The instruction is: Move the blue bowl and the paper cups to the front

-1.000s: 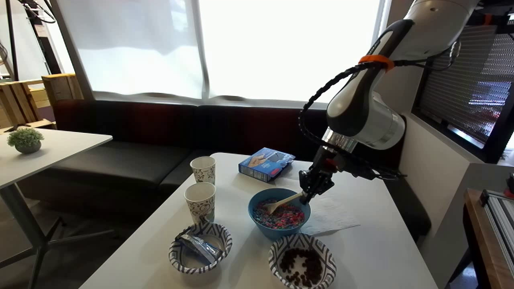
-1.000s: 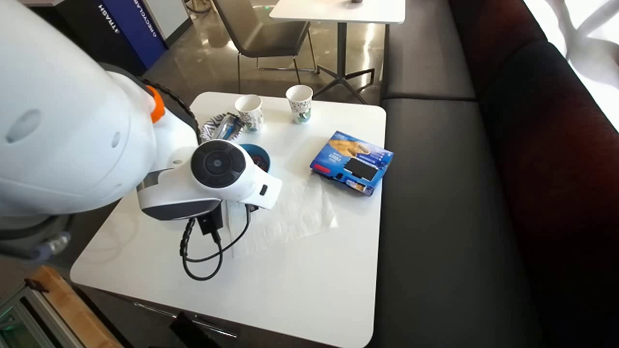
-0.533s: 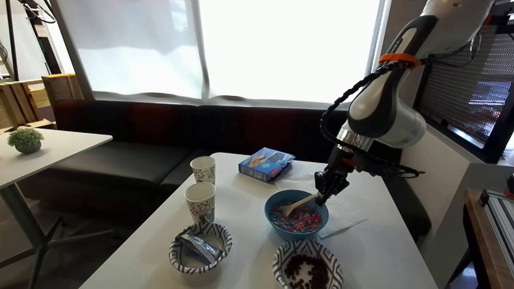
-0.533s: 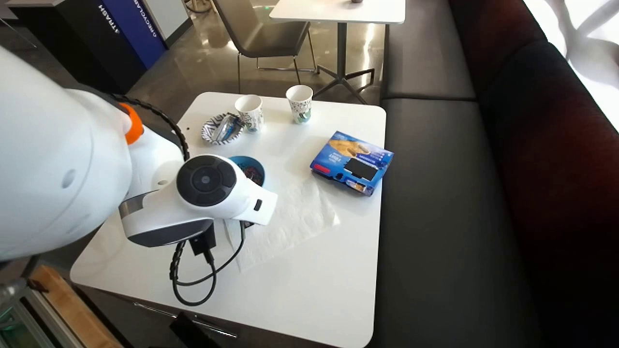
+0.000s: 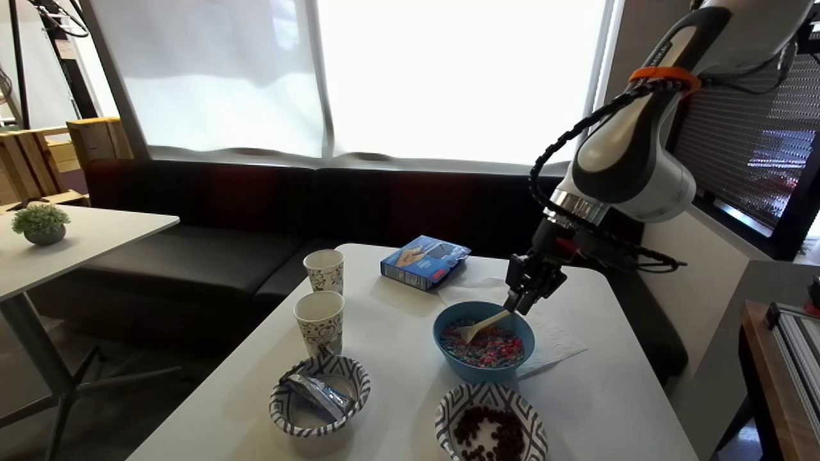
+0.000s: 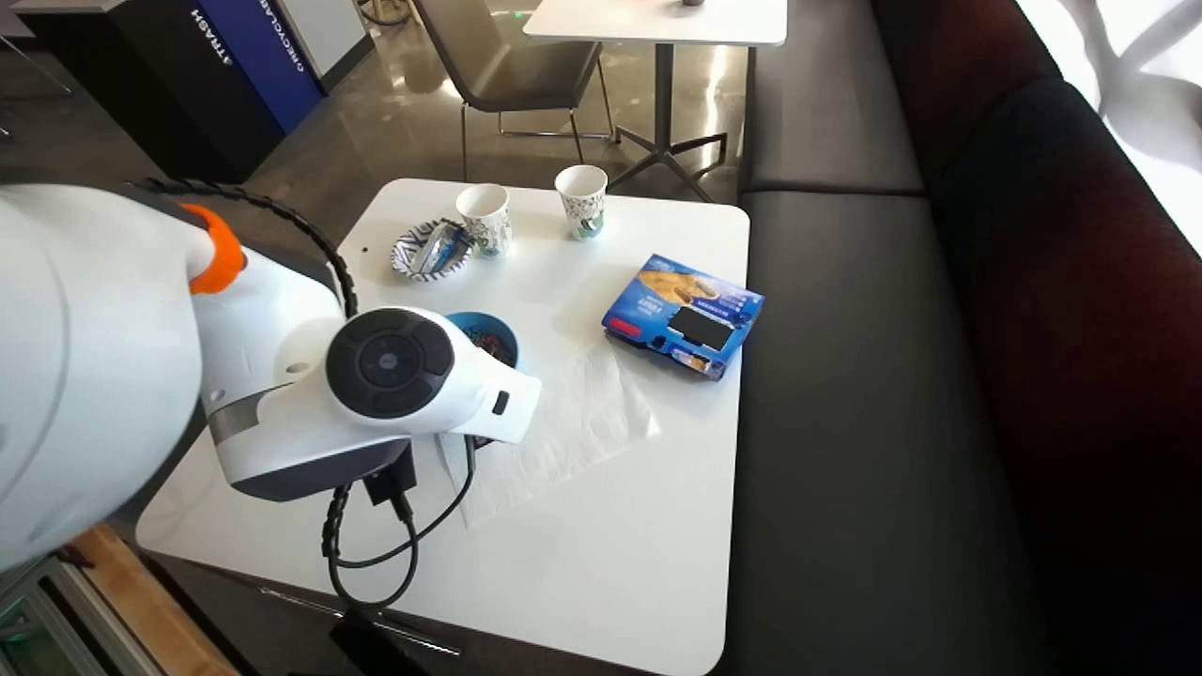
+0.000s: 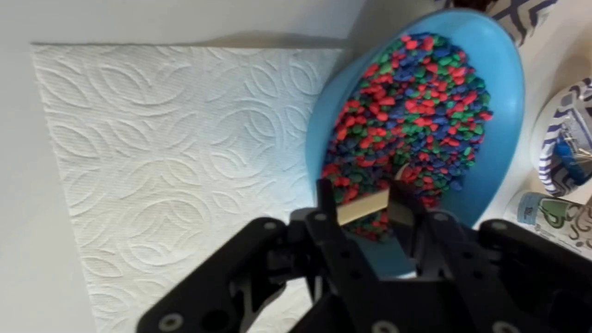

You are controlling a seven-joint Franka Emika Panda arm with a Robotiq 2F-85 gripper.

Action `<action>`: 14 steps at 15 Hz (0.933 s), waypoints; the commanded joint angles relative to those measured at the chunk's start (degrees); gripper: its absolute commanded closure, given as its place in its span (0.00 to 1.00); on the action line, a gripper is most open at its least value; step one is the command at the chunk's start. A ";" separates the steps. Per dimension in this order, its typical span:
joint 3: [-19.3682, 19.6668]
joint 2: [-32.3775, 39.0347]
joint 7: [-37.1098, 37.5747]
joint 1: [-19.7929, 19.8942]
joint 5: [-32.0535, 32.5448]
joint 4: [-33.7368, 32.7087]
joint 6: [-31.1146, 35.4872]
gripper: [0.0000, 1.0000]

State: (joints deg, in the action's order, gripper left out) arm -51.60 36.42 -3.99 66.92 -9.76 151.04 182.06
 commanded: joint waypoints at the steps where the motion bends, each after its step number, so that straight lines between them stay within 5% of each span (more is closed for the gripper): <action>1: -8.91 -5.81 6.53 5.89 -0.29 1.78 -5.67 0.33; 5: -17.43 -13.24 10.52 7.58 -3.34 -0.96 -12.80 0.02; 9: -18.25 -23.64 13.64 4.26 -0.39 -6.92 -25.38 0.00; 13: -16.73 -28.78 16.52 -0.08 5.60 -14.59 -40.89 0.00; 14: -8.44 -32.64 14.43 -9.13 3.27 -16.53 -43.18 0.00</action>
State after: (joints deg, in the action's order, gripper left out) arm -69.70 11.18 9.84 69.16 -7.21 139.00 147.07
